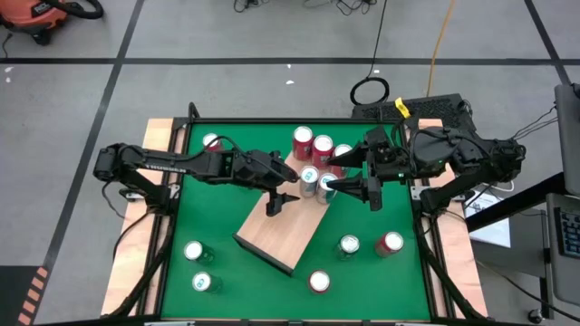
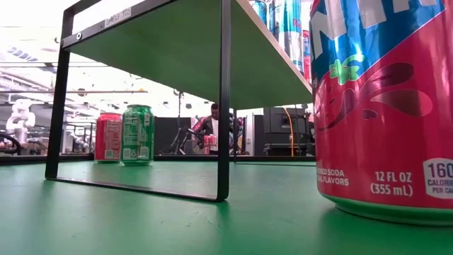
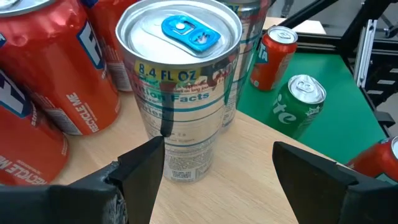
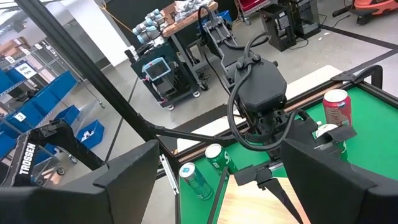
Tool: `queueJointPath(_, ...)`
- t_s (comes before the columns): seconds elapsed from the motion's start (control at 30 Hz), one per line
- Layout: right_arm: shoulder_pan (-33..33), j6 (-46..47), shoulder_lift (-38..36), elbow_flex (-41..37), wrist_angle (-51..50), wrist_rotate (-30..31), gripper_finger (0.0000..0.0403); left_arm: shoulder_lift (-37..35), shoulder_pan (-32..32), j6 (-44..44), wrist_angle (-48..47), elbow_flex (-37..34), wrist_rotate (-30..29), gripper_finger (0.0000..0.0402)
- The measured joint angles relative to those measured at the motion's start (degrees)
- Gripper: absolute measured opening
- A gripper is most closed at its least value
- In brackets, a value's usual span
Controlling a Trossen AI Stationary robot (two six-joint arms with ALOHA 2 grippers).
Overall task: Sort soda cans
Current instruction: Put the blue soda can on the shelf and align it with the other blue soda can
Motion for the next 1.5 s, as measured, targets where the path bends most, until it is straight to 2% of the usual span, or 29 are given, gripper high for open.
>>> queueJointPath(0.47,0.00,-0.01,-0.01,0.00,-0.02,-0.02,0.0327,-0.19,0.70,3.95,-0.44,0.00,0.10,0.0295)
queueJointPath(0.67,0.00,-0.15,-0.01,0.00,-0.02,-0.02,0.0327,-0.35,0.65,1.19,-0.31,0.00,4.20,0.0295)
queueJointPath(0.77,0.00,-0.44,0.00,0.00,-0.02,-0.02,0.0327,-0.35,0.42,1.15,-0.21,0.00,4.42,0.0295)
queueJointPath(1.5,0.00,-0.23,-0.01,0.00,-1.11,-0.02,0.0327,-0.35,3.33,2.48,-0.46,0.00,-2.92,0.0295)
